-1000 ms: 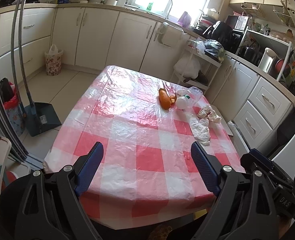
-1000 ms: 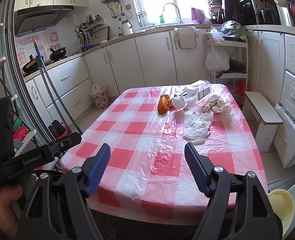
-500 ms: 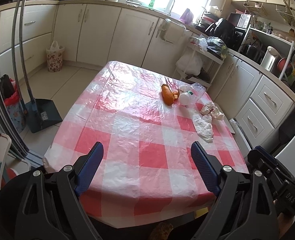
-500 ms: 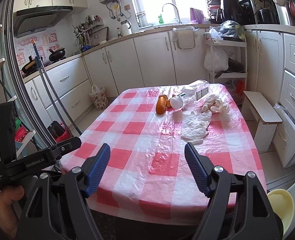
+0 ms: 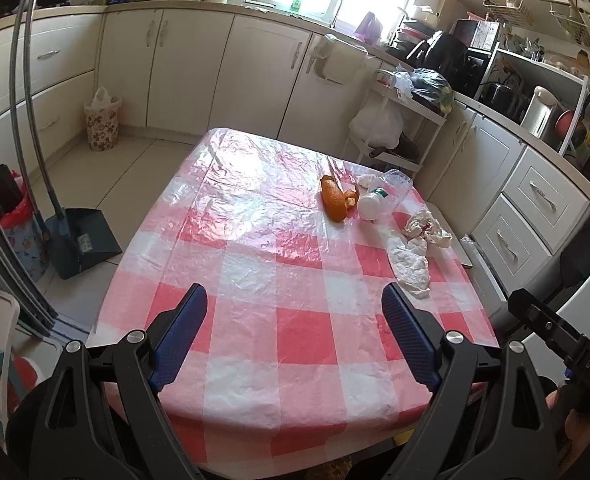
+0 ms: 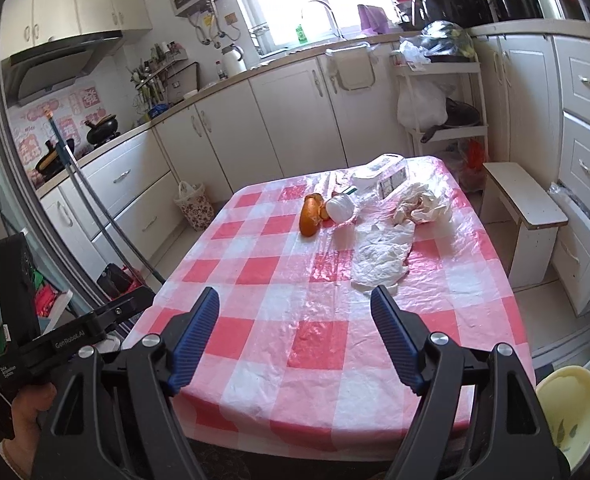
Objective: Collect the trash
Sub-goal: 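Return both tools to the table near the remaining peel, then grasp the large orange peel with the left tool while the right tool grasps a white tissue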
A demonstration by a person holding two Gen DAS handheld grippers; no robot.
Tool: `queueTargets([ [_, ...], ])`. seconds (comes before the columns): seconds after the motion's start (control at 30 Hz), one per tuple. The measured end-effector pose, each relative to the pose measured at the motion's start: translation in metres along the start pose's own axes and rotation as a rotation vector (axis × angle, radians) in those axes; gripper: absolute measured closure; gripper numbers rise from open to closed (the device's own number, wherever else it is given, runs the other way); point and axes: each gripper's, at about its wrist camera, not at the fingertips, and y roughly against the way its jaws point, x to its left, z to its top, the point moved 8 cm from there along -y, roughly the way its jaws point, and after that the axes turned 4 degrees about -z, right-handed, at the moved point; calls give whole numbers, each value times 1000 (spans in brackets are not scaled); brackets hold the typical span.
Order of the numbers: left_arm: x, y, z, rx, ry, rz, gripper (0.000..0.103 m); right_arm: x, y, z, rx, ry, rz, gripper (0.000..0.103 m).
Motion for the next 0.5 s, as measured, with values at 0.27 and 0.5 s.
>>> queueTargets([
  [0.27, -20, -75, 25, 83, -31, -6, 17, -21, -28, 36, 9, -43, 2, 28],
  [0.5, -26, -160, 43, 162, -43, 18, 18, -65, -64, 43, 67, -155, -47, 28],
])
